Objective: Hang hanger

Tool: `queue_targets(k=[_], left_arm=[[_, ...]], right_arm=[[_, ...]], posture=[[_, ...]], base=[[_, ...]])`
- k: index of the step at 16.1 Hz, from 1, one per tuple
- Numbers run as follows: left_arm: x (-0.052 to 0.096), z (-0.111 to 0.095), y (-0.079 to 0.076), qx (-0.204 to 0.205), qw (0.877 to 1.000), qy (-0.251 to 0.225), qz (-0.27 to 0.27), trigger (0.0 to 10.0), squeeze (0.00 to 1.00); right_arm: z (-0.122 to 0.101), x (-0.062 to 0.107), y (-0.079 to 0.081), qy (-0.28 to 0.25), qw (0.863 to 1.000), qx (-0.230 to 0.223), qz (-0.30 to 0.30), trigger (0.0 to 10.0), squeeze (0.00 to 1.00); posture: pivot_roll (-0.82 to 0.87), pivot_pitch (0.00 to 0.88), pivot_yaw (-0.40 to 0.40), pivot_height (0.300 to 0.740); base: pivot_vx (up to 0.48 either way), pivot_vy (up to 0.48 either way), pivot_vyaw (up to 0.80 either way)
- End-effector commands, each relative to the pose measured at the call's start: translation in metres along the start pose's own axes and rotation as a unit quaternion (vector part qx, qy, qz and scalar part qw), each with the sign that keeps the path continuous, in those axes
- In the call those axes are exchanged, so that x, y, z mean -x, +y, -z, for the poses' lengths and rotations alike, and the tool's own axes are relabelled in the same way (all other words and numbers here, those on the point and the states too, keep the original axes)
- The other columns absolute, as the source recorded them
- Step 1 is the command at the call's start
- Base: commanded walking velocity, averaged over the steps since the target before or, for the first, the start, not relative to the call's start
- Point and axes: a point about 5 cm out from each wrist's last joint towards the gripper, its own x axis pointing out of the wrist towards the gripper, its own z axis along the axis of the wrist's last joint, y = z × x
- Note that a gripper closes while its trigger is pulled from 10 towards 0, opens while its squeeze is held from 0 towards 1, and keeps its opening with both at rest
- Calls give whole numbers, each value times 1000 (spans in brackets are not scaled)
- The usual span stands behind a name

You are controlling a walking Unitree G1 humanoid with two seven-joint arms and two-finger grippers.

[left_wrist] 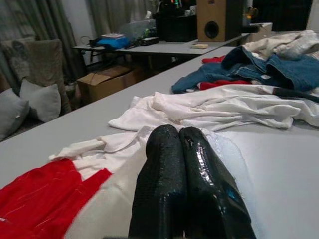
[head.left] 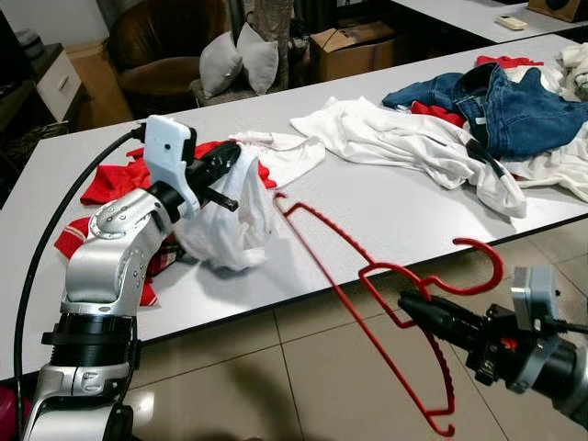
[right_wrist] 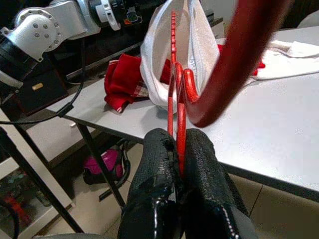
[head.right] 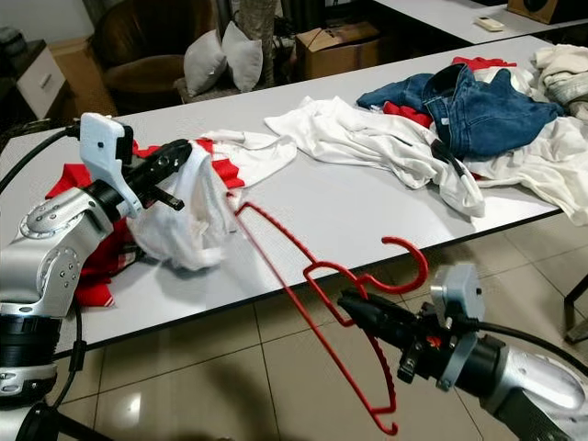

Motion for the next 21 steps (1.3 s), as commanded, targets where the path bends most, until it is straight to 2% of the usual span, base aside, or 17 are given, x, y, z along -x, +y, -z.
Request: queue_targets(k=[1, 3, 4, 6, 7, 9, 11, 13, 14, 16, 17, 19, 20, 21], left_arm=[[-1, -7, -8, -10, 999, -2, 32, 0, 0], [-2, -5, -20, -14, 998, 8, 67, 0, 0], [-4, -3, -37, -13, 994, 16, 108, 0, 0], [-5, -3, -42, -10, 993, 14, 118, 0, 0], [-6, -11, -42, -2, 993, -1, 114, 0, 0], [-5, -19, -37, 7, 994, -19, 103, 0, 0], [-4, -54, -15, 36, 993, -96, 54, 0, 0], [-1, -74, -2, 56, 988, -142, 35, 0, 0], [0, -85, 2, 53, 985, -159, 37, 0, 0], [1, -90, 6, 45, 985, -162, 38, 0, 0], [3, -95, 9, 44, 984, -167, 36, 0, 0], [4, -94, 11, 40, 985, -161, 36, 0, 0], [4, -87, 9, 21, 990, -134, 38, 0, 0], [3, -71, 3, -17, 995, -84, 51, 0, 0]], right_arm=[[1, -6, -3, 7, 1000, -1, 5, 10000, 0], [1, -14, -7, 10, 1000, -5, -1, 10000, 0], [2, -26, -13, 17, 1000, -3, -11, 10000, 0], [3, -31, -19, 23, 1000, -1, -4, 10000, 0], [4, -39, -32, 26, 999, 1, 38, 10000, 0], [4, -42, -39, 23, 998, -4, 59, 10000, 0], [8, -49, -41, 44, 997, -17, 60, 10000, 0], [17, -51, -46, 79, 994, -10, 73, 10000, 0], [12, -54, -54, 64, 994, -3, 93, 10000, 0], [-1, -53, -66, 39, 991, 8, 128, 10000, 0], [-16, -52, -75, 9, 989, 19, 149, 10000, 0], [-30, -52, -78, -23, 987, 29, 154, 10000, 0], [-38, -53, -76, -47, 988, 33, 142, 10000, 0], [-49, -54, -70, -88, 989, 25, 116, 10000, 0]], posture=[[-191, 0, 136, 740], [-183, 0, 130, 740], [-183, 0, 130, 740], [-183, 0, 130, 740], [-174, 0, 118, 740], [-174, 0, 118, 740], [-173, 0, 116, 740], [-173, 0, 116, 740], [-169, 0, 116, 740], [-170, 0, 118, 740], [-169, 0, 120, 740], [-169, 0, 120, 740], [-166, 0, 123, 740], [-165, 0, 123, 740]], base=[[0, 0, 0], [0, 0, 0], [0, 0, 0], [0, 0, 0], [0, 0, 0], [0, 0, 0], [0, 0, 0], [0, 0, 0], [0, 0, 0], [0, 0, 0], [0, 0, 0], [0, 0, 0], [0, 0, 0], [0, 0, 0]])
